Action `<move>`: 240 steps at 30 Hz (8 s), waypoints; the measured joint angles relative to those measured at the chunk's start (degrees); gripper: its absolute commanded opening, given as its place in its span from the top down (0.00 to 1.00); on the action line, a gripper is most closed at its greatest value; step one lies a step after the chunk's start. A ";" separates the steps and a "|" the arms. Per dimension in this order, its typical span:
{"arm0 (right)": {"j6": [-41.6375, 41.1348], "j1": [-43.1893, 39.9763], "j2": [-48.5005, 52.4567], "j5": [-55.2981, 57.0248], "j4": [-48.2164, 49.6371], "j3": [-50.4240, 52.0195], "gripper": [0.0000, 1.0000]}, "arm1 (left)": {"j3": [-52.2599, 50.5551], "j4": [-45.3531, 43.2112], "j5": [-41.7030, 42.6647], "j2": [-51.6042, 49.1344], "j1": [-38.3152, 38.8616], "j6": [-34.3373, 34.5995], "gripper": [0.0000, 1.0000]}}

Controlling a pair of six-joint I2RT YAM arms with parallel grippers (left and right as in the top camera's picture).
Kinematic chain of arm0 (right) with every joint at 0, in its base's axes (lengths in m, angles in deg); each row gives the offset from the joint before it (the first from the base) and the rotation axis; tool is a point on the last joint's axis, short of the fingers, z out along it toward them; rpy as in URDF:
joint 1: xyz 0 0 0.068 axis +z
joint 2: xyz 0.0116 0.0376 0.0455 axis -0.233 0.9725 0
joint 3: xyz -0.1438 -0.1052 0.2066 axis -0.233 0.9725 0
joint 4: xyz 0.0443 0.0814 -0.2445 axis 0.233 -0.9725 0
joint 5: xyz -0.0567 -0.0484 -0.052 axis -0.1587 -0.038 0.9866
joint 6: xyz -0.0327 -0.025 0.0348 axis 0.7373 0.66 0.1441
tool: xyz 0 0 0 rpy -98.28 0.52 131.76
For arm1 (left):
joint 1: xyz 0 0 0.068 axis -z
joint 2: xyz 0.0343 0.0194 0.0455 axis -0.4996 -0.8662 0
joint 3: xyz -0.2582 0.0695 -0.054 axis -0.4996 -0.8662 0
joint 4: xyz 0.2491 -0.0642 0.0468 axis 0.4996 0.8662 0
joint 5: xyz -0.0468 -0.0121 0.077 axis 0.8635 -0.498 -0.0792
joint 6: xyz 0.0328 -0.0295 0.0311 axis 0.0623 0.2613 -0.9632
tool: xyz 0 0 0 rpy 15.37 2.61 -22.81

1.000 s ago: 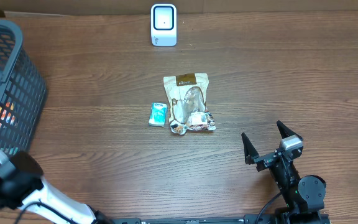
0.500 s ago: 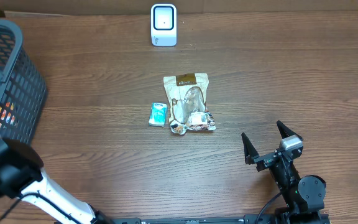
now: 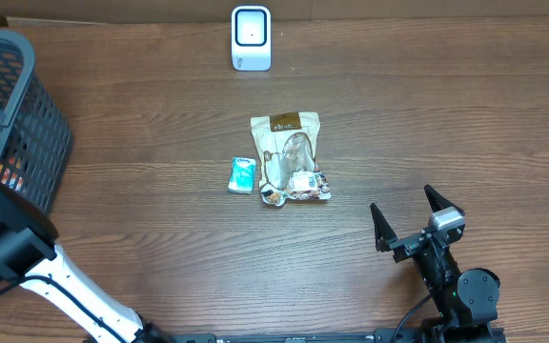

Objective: Scan the item barcode
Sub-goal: 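Carry the orange Kleenex box toward the table centre near the scanner, then release the orange box left of the small Kleenex pack, then reach the left gripper into the basket and grasp the mint-green tissue pack, then carry the mint-green pack to the table and release it left of the boxes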

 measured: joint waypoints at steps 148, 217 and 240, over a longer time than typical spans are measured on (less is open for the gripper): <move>-0.02 -0.02 0.00 0.00 -0.02 0.00 0.00 | -22.88 1.84 -4.35 18.49 -11.54 27.56 0.32; -0.04 0.00 0.00 0.02 -0.02 0.00 0.00 | -12.04 13.51 -0.35 24.09 45.48 13.05 0.96; 0.02 -0.02 0.00 0.02 0.00 0.00 0.00 | -28.13 -1.73 -0.94 7.91 45.48 10.95 0.96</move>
